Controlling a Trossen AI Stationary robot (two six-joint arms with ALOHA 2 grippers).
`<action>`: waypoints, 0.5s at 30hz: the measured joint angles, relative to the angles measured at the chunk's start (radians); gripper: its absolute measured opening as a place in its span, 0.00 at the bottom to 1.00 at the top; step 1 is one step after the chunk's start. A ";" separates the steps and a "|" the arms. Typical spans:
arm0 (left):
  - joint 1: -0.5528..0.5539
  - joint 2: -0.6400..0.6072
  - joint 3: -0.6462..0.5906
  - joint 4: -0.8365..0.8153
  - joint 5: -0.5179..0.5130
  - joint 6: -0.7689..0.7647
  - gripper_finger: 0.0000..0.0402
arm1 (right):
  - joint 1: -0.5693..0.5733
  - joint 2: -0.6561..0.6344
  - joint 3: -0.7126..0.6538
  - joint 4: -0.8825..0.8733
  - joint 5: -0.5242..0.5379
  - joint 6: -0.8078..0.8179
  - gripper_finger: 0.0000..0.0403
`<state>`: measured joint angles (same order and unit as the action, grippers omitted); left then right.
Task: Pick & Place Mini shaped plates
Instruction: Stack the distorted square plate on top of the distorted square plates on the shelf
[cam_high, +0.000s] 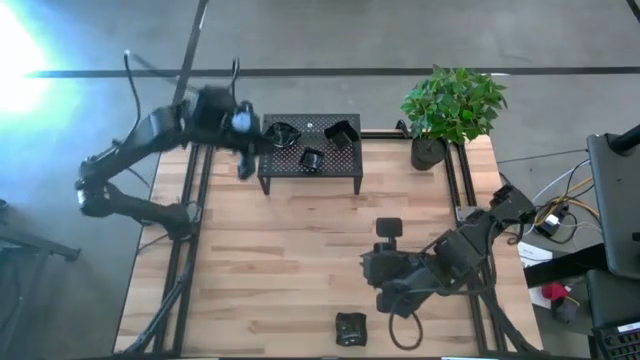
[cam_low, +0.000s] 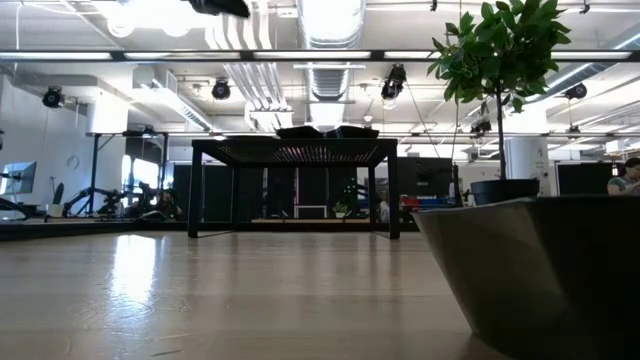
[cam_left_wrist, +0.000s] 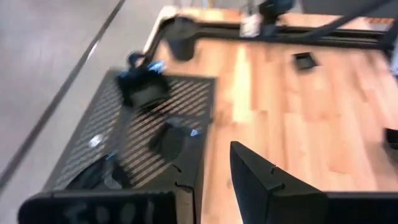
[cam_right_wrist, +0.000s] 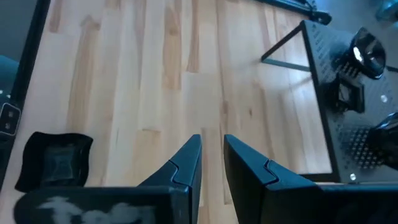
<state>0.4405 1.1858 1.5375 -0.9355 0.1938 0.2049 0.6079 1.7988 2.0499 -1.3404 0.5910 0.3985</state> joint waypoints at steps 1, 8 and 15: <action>-0.053 -0.023 -0.026 0.028 -0.036 -0.009 0.18 | 0.006 0.000 -0.009 0.001 0.000 0.010 0.16; -0.420 -0.113 -0.181 0.153 -0.290 -0.055 0.18 | 0.045 -0.001 -0.126 0.025 -0.023 0.115 0.16; -0.684 -0.091 -0.304 0.249 -0.475 -0.090 0.18 | 0.086 -0.001 -0.288 0.187 -0.111 0.118 0.16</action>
<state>-0.2431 1.0951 1.2334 -0.6860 -0.2816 0.1150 0.6937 1.7983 1.7615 -1.1531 0.4795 0.5168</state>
